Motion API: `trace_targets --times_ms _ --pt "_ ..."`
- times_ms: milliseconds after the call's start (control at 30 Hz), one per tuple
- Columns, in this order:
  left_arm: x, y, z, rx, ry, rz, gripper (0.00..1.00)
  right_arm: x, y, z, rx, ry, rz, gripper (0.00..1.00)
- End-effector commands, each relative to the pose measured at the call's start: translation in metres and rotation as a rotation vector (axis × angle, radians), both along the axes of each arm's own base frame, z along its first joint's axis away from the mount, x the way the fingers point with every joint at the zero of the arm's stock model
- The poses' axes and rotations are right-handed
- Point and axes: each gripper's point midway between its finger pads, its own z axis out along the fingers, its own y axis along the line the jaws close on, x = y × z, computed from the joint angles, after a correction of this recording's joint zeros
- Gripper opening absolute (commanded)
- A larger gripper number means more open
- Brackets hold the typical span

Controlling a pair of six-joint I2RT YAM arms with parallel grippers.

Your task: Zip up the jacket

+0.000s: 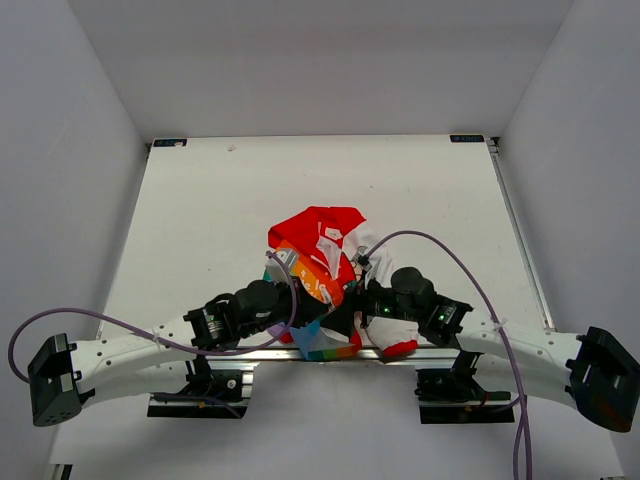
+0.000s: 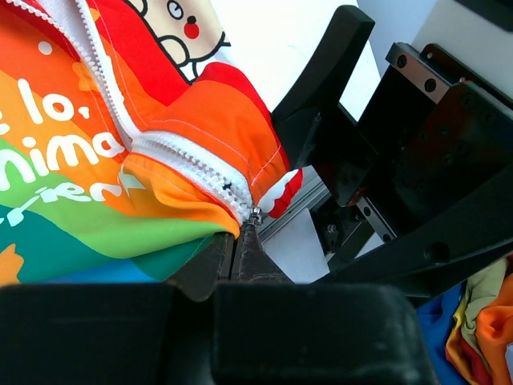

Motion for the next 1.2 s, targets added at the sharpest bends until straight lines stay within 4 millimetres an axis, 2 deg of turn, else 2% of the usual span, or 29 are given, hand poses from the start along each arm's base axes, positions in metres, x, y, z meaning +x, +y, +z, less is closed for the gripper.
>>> trace_targets --times_ms 0,333,467,667,867,967,1133,1167 --pt "0.002 -0.006 0.029 -0.08 -0.027 -0.004 0.0 0.001 0.013 0.024 0.098 -0.04 0.023 0.86" --pt "0.005 -0.005 0.028 -0.085 -0.02 0.019 0.0 -0.016 0.011 0.025 0.124 0.006 0.093 0.74" --pt "0.006 -0.003 0.026 -0.081 -0.013 0.033 0.0 -0.022 0.01 0.032 0.155 0.02 0.111 0.71" --pt "0.006 -0.002 0.029 -0.098 -0.019 0.041 0.0 -0.024 0.006 0.028 0.144 0.041 0.106 0.66" --pt "0.005 -0.004 0.029 -0.094 -0.02 0.026 0.0 -0.018 0.007 0.025 0.131 0.047 0.069 0.59" --pt "0.005 -0.005 0.028 -0.09 -0.018 0.02 0.0 -0.014 0.008 0.023 0.123 0.049 0.049 0.47" --pt "0.004 -0.006 0.027 -0.081 -0.017 0.012 0.0 -0.011 0.009 0.023 0.122 0.05 0.036 0.41" --pt "0.004 -0.007 0.027 -0.083 -0.018 0.008 0.0 -0.01 0.009 0.022 0.119 0.051 0.03 0.33"
